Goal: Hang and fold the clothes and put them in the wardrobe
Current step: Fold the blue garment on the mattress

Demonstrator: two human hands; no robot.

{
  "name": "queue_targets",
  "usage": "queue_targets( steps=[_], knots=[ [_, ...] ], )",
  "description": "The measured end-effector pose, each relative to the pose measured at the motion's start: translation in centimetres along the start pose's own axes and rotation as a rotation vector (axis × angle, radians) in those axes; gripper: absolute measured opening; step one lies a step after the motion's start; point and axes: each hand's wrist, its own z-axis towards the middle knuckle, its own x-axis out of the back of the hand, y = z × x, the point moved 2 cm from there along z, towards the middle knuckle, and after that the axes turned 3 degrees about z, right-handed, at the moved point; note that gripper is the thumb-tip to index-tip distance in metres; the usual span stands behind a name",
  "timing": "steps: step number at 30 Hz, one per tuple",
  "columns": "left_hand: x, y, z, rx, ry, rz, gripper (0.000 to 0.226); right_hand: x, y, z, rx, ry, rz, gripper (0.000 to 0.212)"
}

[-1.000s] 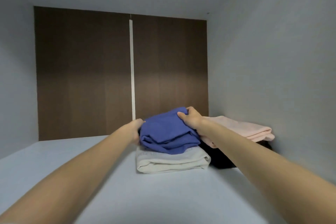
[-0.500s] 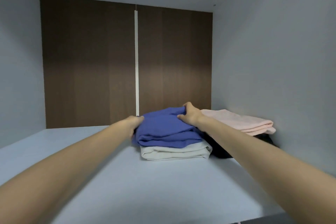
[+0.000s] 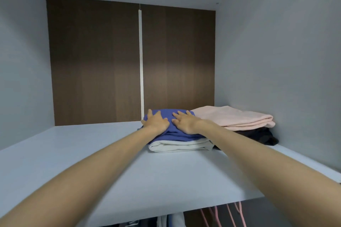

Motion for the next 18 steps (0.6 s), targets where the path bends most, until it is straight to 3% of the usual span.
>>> queue_targets(
  steps=[2, 5, 12, 15, 18],
  knots=[
    [-0.1, -0.6, 0.4, 0.083, -0.013, -0.221, 0.059, -0.5, 0.3, 0.1, -0.02, 0.014, 0.062, 0.052],
    [-0.2, -1.2, 0.9, 0.062, -0.043, -0.481, 0.064, -0.7, 0.5, 0.2, -0.017, 0.019, 0.085, 0.051],
    [0.9, -0.4, 1.0, 0.025, 0.169, -0.448, 0.057, -0.1, 0.2, -0.4, 0.03, 0.058, 0.105, 0.051],
    [1.1, 0.5, 1.3, 0.101, 0.198, -0.864, 0.053, 0.8, 0.0, -1.1, 0.041, 0.102, 0.145, 0.049],
    [0.3, 0.4, 1.3, 0.256, 0.106, -1.372, 0.048, 1.3, 0.1, -1.3, 0.062, 0.127, 0.167, 0.048]
  ],
)
